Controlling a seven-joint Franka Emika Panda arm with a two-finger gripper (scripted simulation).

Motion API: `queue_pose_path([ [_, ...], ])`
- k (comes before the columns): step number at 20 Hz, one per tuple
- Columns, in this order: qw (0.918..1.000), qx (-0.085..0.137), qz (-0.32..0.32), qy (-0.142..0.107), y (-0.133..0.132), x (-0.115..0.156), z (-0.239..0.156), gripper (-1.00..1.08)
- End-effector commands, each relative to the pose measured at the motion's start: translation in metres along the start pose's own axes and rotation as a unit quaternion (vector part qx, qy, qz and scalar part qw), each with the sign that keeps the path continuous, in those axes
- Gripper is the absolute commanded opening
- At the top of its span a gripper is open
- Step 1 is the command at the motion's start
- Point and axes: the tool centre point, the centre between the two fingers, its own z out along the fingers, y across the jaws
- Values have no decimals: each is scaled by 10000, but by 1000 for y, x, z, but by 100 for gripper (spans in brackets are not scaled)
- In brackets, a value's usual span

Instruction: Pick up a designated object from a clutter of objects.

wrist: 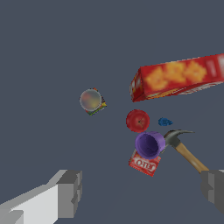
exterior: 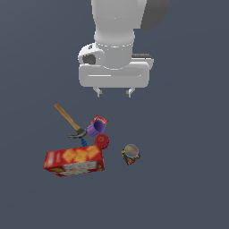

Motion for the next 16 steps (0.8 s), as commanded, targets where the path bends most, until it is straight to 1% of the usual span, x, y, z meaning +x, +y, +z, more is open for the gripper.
queue_pose_path([
  [1,10000,0,0,0,0,0,0,100],
  [4,10000,-8,3,-38,0,-1,1,100],
  [10,9998,-45,23,-211,-1,-8,8,100],
  [16,9998,-45,-13,-207,-2,-6,10,100],
])
